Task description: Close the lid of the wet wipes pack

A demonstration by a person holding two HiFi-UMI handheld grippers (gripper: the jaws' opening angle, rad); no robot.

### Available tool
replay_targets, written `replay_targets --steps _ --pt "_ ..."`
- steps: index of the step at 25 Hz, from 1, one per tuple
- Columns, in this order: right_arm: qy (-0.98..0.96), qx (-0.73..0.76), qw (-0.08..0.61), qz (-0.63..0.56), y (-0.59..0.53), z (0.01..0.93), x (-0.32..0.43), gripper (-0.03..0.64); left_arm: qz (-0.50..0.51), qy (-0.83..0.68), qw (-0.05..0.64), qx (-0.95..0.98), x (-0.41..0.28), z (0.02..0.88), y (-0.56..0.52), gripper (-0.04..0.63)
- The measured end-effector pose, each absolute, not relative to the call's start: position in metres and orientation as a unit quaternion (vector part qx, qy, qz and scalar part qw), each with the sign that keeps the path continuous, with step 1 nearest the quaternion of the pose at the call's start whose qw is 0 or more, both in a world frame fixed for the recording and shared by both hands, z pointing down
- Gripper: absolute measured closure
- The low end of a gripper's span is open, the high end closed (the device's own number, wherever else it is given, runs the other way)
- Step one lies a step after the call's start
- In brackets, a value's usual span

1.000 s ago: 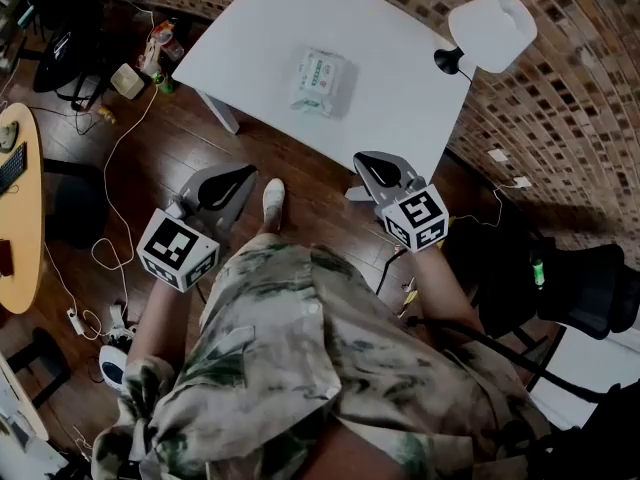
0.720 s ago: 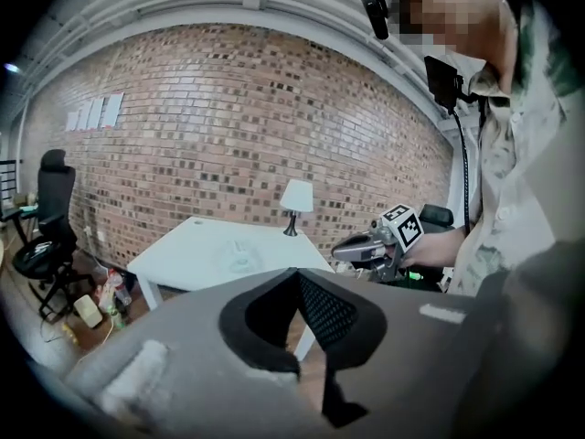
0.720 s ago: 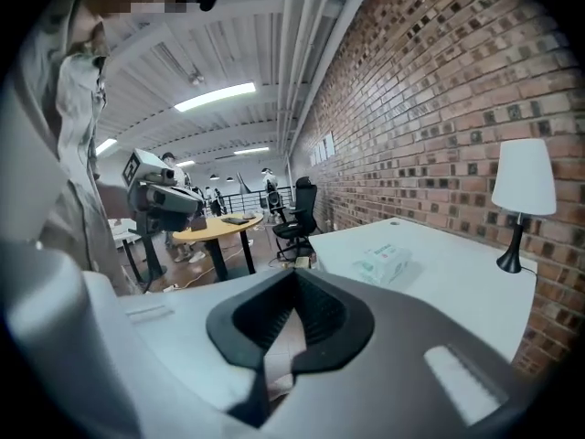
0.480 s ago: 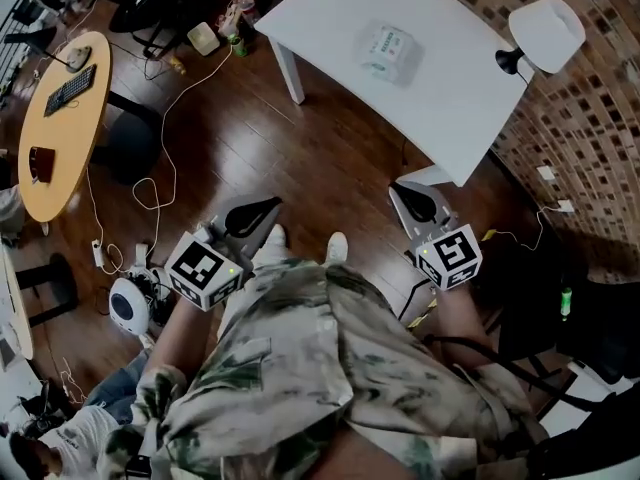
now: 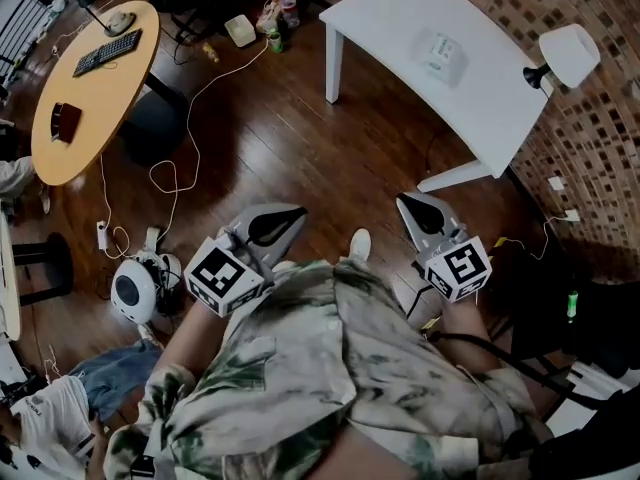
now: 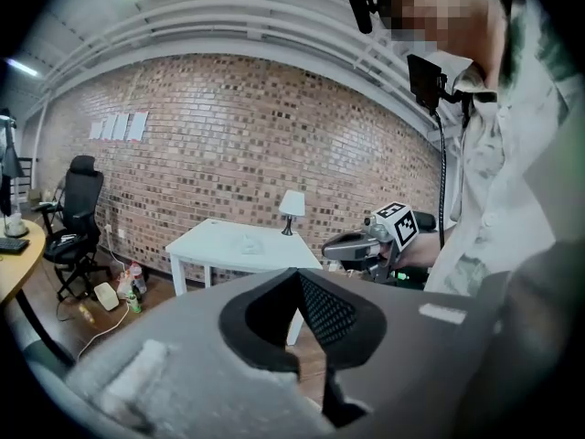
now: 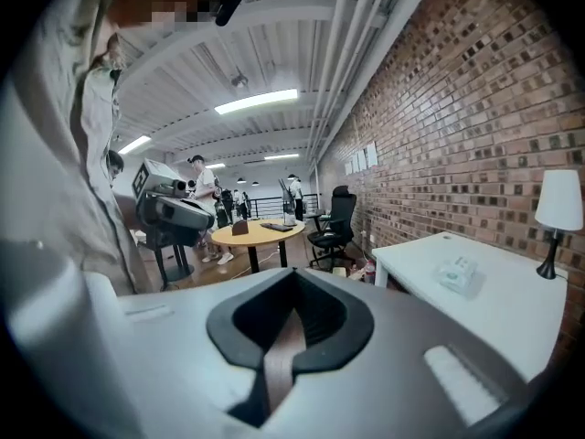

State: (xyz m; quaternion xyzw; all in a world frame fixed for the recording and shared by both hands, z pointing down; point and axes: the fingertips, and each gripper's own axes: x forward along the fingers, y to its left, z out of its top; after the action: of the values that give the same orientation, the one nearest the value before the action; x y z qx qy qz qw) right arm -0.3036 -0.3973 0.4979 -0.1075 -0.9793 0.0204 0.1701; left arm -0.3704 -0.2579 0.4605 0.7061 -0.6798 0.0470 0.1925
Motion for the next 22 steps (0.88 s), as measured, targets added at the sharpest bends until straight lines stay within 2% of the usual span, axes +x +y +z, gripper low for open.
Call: replay_targets --steps 9,16,22 --pt "-0.984 -0.051 0.169 0.017 -0.251 0.472 -0.278 0.614 0.023 -0.646 0.186 0.740 -0.368 0.474 -0.123 0.594" --pt "-0.984 -0.020 0.179 -0.005 -0.201 0.445 -0.241 0.614 0.010 -0.618 0.157 0.771 -0.345 0.458 -0.095 0.594" --pt "-0.983 -0.006 0.184 -0.024 -0.172 0.437 -0.214 0.614 0.009 -0.589 0.165 0.791 -0.317 0.461 -0.079 0.594"
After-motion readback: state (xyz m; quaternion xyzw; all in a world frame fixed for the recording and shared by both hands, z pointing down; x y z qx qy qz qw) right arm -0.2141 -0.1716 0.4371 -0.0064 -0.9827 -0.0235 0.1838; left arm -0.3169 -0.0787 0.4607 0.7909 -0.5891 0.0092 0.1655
